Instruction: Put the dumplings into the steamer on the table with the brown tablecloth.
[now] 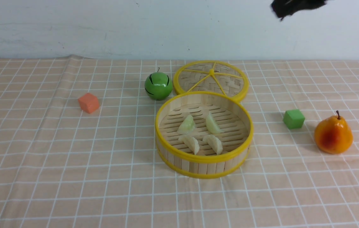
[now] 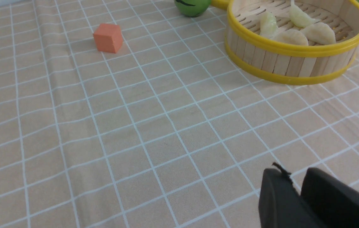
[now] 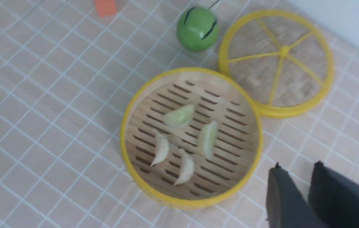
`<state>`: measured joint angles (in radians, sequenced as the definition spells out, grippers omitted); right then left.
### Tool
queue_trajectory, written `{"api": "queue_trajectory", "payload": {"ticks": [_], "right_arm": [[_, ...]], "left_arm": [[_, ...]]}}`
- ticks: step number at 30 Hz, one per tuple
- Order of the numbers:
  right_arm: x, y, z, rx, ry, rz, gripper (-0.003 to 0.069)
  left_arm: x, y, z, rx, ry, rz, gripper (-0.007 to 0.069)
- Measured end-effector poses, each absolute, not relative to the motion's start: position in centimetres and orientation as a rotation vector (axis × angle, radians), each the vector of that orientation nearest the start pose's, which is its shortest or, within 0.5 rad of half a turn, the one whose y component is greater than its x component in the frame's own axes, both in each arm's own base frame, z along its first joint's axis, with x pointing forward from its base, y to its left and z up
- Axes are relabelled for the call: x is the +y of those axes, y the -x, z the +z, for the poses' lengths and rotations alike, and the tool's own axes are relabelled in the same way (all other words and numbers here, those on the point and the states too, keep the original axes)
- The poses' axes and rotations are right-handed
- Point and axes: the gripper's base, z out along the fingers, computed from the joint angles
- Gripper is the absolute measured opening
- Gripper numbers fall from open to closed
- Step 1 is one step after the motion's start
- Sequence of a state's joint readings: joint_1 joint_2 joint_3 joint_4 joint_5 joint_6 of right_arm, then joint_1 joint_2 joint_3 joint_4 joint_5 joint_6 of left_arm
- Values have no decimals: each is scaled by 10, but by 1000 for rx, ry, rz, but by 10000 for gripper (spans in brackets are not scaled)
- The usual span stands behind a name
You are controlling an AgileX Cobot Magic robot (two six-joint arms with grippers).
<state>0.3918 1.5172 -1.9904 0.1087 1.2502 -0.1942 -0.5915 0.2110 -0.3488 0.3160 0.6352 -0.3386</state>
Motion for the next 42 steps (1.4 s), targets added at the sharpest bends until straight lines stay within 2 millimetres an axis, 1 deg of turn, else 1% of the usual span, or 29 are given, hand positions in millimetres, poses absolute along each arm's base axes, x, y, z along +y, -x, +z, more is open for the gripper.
{"api": "queue_trajectory", "payload": {"ticks": [1, 2, 3, 4, 5, 6, 7, 8, 9, 10, 11, 14, 15, 16, 17, 18, 19, 20, 21, 22, 23, 24, 25, 26, 28, 31, 42], "right_arm": [[114, -255, 506, 2151, 662, 225, 52], [105, -236, 510, 2139, 655, 206, 10], [99, -224, 511, 2136, 652, 194, -6], [97, -220, 511, 2135, 652, 191, -8], [84, -192, 510, 2112, 642, 173, -19], [83, -191, 505, 2124, 644, 171, -19], [75, -173, 497, 2094, 631, 162, -19], [69, -160, 485, 2071, 622, 157, -19], [65, -152, 474, 2038, 609, 156, -19], [63, -147, 464, 1990, 593, 156, -19], [60, -141, 450, 1943, 577, 156, -19], [55, -129, 402, 1836, 540, 161, -18], [53, -126, 383, 1790, 524, 164, -18], [51, -121, 359, 1738, 506, 166, -18], [50, -120, 349, 1691, 491, 168, -18], [47, -113, 324, 1620, 468, 171, -18], [47, -112, 314, 1629, 470, 170, -18], [44, -107, 293, 1541, 444, 171, -18], [42, -103, 279, 1497, 430, 173, -18], [42, -103, 275, 1507, 433, 172, -17], [40, -99, 259, 1444, 414, 173, -18], [39, -95, 250, 1369, 390, 175, -15], [38, -94, 245, 1369, 390, 175, -15], [36, -89, 235, 1302, 371, 176, -14], [35, -86, 233, 1252, 357, 177, -12], [34, -84, 235, 1203, 346, 178, -10], [32, -81, 238, 1176, 327, 182, -1]], "left_arm": [[-17, -54, 264, 1924, -373, -268, 120], [-17, -54, 264, 1924, -372, -272, 120], [-17, -54, 264, 1924, -372, -272, 120], [-17, -54, 264, 1924, -372, -272, 120], [-17, -54, 264, 1924, -372, -273, 120], [-17, -54, 264, 1924, -372, -273, 120], [-17, -54, 264, 1924, -372, -273, 122], [-17, -54, 264, 1923, -372, -274, 122], [-17, -54, 264, 1922, -372, -274, 123], [-17, -54, 264, 1921, -372, -274, 123], [-17, -54, 264, 1919, -373, -271, 123], [-16, -55, 264, 1911, -381, -251, 127], [-16, -55, 264, 1909, -383, -244, 128], [-16, -55, 264, 1909, -384, -241, 129], [-15, -55, 264, 1908, -385, -238, 129], [-15, -55, 264, 1909, -385, -235, 130], [-15, -55, 264, 1909, -385, -235, 130], [-15, -55, 264, 1909, -385, -235, 130], [-15, -55, 264, 1909, -385, -235, 130], [-15, -55, 264, 1909, -385, -235, 130], [-15, -55, 264, 1909, -385, -235, 130], [-15, -55, 264, 1909, -386, -235, 131], [-15, -55, 264, 1909, -386, -235, 131], [-15, -55, 264, 1909, -386, -235, 130], [-15, -55, 264, 1909, -386, -235, 132], [-15, -55, 264, 1912, -385, -233, 143], [-15, -55, 264, 1912, -385, -233, 147]]}}
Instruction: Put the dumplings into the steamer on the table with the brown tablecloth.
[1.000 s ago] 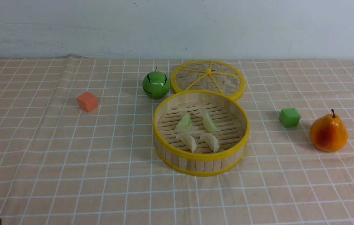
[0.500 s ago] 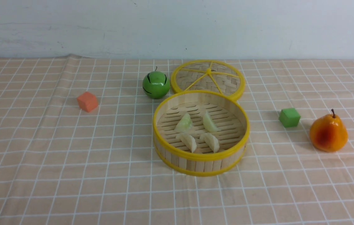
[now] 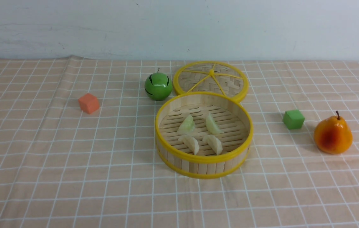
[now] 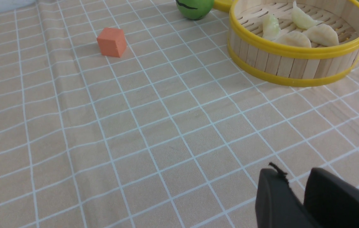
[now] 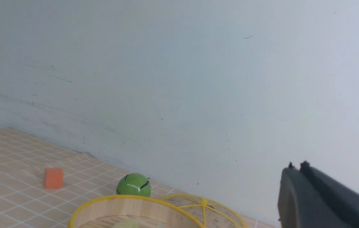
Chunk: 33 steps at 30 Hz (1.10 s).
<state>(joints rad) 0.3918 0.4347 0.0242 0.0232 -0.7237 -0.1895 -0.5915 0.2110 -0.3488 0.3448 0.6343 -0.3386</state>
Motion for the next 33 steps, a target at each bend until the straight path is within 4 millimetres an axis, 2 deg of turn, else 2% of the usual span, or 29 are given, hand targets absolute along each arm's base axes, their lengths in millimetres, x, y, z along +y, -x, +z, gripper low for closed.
{"api": "queue_trajectory", "payload": {"ticks": [4, 9, 10, 13, 15, 33], "right_arm": [[19, -72, 235, 1222, 216, 160, 1], [11, -58, 208, 1470, 196, 93, 3], [11, -57, 208, 1466, 193, 89, 3], [11, -54, 181, 1760, 220, 73, 8], [10, -52, 174, 1845, 248, 50, 12], [10, -51, 173, 1866, 286, 22, 35]], "left_arm": [[-15, -55, 264, 1912, -385, -233, 148], [-15, -55, 264, 1914, -385, -232, 155], [-15, -55, 264, 1914, -385, -232, 155], [-15, -55, 264, 1912, -386, -228, 159], [-15, -55, 264, 1913, -386, -228, 162], [-14, -55, 264, 1917, -386, -225, 165]]}}
